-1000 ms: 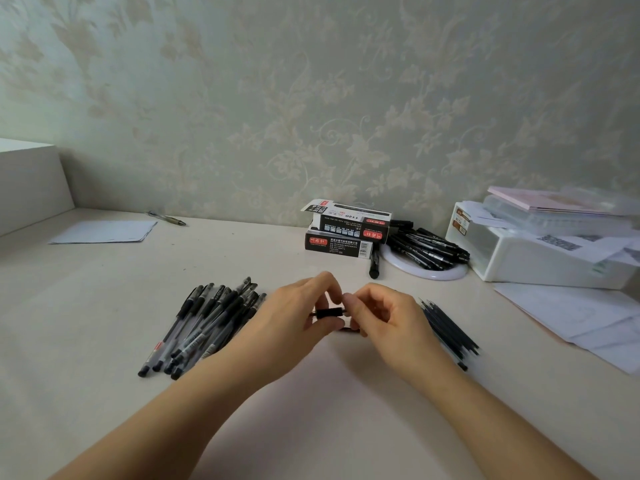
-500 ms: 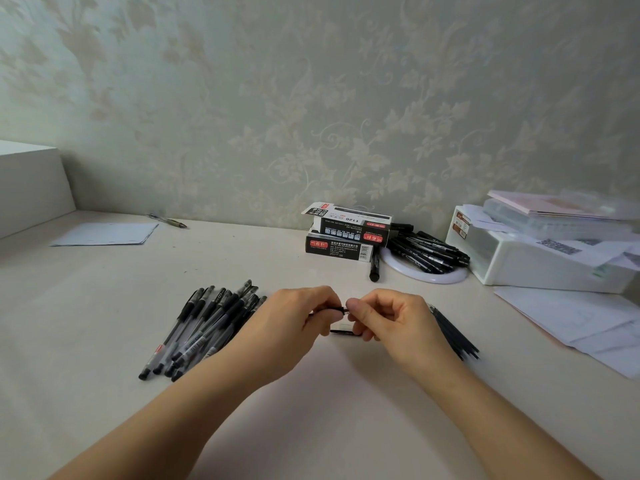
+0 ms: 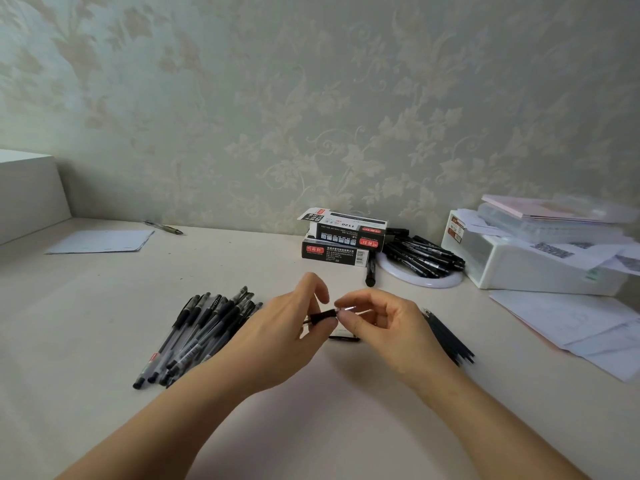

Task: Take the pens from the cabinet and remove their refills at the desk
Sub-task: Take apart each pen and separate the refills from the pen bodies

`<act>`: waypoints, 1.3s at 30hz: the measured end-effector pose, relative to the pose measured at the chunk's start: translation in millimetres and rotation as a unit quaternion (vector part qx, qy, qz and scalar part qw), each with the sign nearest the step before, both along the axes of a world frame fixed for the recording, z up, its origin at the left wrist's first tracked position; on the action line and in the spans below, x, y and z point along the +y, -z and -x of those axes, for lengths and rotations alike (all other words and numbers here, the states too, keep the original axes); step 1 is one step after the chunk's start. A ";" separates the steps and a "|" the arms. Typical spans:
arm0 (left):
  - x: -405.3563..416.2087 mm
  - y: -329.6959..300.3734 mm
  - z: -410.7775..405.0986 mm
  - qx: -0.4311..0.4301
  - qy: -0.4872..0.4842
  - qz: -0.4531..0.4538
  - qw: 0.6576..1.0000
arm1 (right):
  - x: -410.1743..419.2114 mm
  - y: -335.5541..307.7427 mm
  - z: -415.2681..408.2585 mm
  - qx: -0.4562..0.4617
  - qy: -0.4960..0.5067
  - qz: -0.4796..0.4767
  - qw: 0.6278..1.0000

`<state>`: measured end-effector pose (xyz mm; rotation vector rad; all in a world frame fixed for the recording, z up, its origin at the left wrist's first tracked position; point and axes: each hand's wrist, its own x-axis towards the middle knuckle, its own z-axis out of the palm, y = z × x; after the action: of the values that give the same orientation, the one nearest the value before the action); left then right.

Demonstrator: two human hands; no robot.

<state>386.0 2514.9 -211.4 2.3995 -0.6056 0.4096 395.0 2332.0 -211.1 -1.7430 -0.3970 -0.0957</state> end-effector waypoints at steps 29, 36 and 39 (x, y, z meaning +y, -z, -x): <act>-1.5 0.7 -3.6 -0.026 0.006 -0.017 0.999 | -0.7 -1.0 -0.6 0.046 -0.001 0.012 0.999; -4.4 -0.6 -0.8 -0.020 0.025 0.000 0.999 | -1.3 1.7 -3.6 0.066 0.028 0.013 0.997; -3.9 -1.5 0.5 -0.018 0.031 0.000 0.999 | -3.5 2.1 -6.0 0.072 0.039 -0.014 0.997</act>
<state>385.5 2511.0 -209.9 2.3723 -0.6938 0.4260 401.1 2328.5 -213.3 -1.7258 -0.2217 -0.0305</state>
